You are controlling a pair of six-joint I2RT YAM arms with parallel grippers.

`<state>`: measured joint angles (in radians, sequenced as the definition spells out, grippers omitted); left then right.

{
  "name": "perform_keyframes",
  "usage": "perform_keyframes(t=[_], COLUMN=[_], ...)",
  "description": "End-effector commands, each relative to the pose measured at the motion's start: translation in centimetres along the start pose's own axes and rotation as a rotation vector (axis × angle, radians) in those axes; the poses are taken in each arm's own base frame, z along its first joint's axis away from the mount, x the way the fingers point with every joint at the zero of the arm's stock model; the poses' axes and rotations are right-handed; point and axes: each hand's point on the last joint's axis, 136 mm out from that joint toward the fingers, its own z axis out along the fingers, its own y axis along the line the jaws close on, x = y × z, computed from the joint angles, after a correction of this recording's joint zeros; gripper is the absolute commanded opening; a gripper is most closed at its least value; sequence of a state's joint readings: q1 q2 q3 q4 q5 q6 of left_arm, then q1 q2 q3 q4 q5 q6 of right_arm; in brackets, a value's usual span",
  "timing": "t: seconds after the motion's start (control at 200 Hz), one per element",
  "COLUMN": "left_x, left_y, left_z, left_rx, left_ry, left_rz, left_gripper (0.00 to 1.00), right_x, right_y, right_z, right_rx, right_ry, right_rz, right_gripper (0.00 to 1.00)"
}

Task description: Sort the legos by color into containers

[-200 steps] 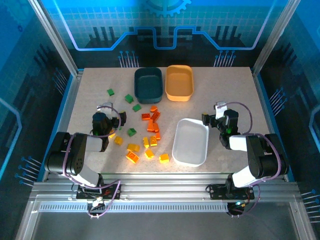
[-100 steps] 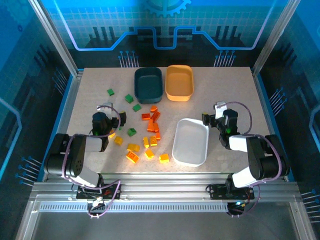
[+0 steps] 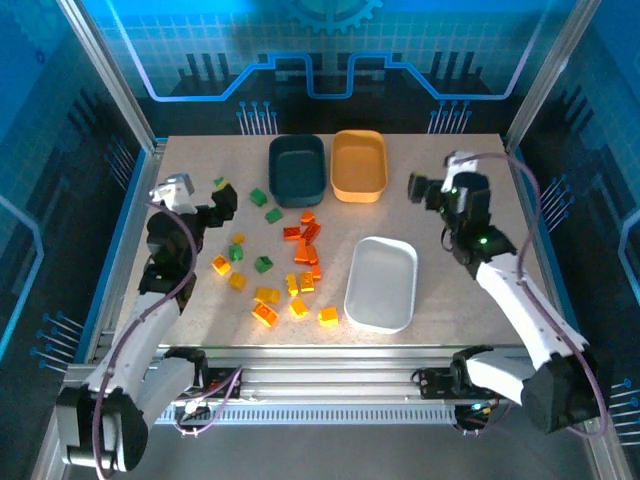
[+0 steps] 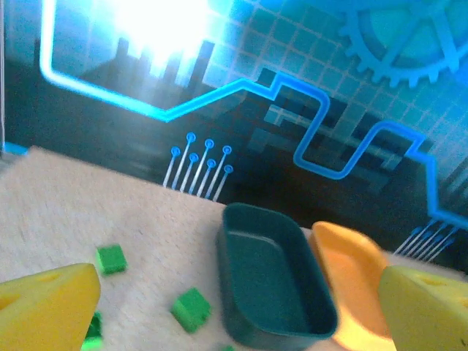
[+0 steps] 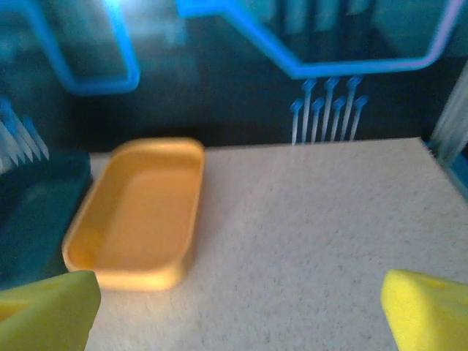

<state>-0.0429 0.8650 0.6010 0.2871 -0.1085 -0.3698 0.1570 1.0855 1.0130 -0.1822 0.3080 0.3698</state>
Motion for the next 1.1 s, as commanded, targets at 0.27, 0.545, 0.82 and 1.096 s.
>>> perform_keyframes(t=[0.27, 0.545, 0.82, 1.096], left_x=[8.1, 15.0, 14.7, 15.4], left_y=[3.2, 2.2, 2.0, 1.6], left_z=[-3.8, -4.5, -5.6, -5.7], left_rx=[-0.243, -0.234, -0.205, -0.189], left_ry=[0.394, 0.753, 0.722, 0.74], left_rz=[-0.451, -0.387, -0.385, -0.411], left_gripper=[0.84, 0.72, 0.76, 0.77], right_x=[16.4, 25.1, 29.2, 26.3], right_y=[-2.8, -1.4, -1.3, -2.5], right_z=[-4.0, -7.0, -6.6, -3.9], right_rx=[0.048, -0.014, 0.011, 0.149], right_ry=[0.662, 0.92, 1.03, 0.908], right_rz=[0.15, 0.037, 0.002, -0.093], right_gripper=[0.83, 0.78, 0.48, 0.15])
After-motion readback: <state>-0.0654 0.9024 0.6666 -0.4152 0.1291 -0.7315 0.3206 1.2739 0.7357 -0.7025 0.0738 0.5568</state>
